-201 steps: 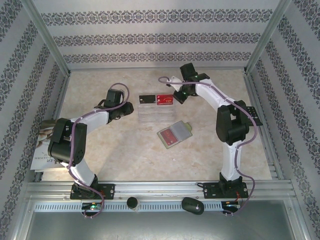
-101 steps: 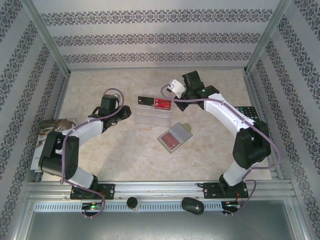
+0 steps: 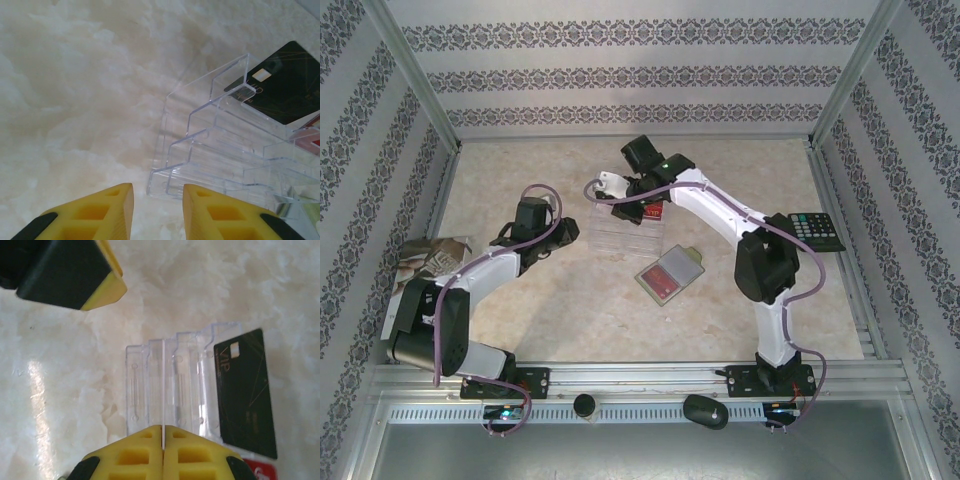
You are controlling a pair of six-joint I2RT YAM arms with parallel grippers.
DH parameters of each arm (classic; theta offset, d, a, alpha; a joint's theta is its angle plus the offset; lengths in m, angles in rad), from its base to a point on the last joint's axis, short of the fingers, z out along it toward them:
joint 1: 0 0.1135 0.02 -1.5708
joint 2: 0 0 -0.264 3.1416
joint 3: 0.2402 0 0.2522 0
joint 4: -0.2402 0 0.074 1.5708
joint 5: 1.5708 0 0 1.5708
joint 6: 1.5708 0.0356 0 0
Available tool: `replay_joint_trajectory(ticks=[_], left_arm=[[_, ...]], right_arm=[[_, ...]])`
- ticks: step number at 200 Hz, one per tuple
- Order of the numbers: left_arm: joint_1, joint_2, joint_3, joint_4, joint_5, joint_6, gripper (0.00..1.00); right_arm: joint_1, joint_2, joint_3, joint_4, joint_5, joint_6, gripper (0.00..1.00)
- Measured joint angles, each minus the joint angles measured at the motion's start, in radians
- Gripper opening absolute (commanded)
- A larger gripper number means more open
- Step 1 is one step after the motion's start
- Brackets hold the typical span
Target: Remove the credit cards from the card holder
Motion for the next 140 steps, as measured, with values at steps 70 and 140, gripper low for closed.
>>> replay_joint_trajectory(ticks=[70, 140], left_arm=[[0.001, -0.042, -0.001, -0.031, 0.005, 0.005, 0.31], [0.028, -0.072, -0.021, -0.037, -0.017, 0.013, 0.31]], right_arm=[[0.020, 0.133, 0.129, -0.037, -0.004, -0.051, 0.00], [0.020, 0.134, 0.105, -0.053, -0.007, -0.058, 0.00]])
